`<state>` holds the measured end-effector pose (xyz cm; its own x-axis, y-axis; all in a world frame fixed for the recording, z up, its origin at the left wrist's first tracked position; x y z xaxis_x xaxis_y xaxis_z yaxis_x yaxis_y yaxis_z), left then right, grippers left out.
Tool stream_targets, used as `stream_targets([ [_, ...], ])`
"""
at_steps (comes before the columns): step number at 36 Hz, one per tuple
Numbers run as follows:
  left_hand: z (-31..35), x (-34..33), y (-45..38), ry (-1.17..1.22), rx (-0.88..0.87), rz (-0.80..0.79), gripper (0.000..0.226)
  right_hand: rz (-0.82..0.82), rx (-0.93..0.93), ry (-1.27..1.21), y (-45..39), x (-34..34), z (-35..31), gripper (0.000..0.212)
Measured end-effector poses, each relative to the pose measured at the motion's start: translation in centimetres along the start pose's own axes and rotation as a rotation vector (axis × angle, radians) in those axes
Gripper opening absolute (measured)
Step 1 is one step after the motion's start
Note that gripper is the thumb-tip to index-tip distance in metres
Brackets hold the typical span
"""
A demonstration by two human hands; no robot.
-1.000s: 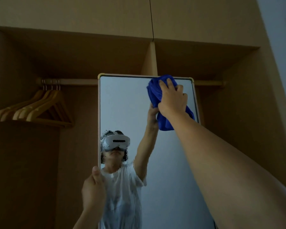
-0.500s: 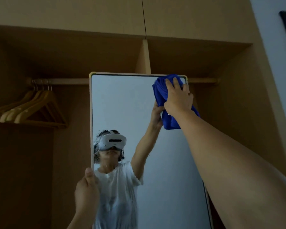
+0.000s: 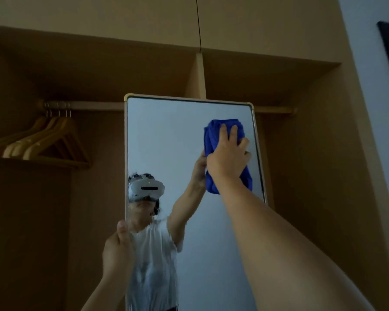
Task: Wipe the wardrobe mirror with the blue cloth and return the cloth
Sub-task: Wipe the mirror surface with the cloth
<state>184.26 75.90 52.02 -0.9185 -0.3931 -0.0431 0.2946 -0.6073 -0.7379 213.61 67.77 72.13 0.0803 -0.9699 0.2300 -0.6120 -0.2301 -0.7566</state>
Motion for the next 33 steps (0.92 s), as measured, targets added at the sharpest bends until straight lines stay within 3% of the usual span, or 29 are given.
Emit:
stream_targets([
  [4, 2.3, -0.5, 0.2, -0.031, -0.041, 0.037, 0.059, 0.019, 0.140, -0.004, 3.7, -0.8, -2.7, 0.079],
  [8, 2.1, -0.7, 0.2, -0.012, -0.001, -0.026, 0.058, 0.024, 0.259, -0.003, 5.4, -1.1, -3.5, 0.078],
  [18, 1.8, -0.9, 0.2, 0.011, 0.009, -0.035, 0.057, 0.004, 0.203, -0.027, 4.9, -0.7, -2.2, 0.073],
  [33, 1.5, -0.7, 0.8, 0.031, 0.075, -0.065, 0.052, 0.099, 0.560, -0.097, 16.8, -2.1, -3.9, 0.067],
])
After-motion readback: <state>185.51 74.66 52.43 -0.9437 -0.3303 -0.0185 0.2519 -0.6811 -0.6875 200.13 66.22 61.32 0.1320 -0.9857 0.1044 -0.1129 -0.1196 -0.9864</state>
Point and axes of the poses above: each hand's wrist, its own y-axis away from the middle knuckle, its own x-axis out of the back of the hand, z = x × y, the point moved 9 cm from there along -y, towards the middle knuckle, and after that the axes turned 12 degrees about -x, right-handed, at the moved point
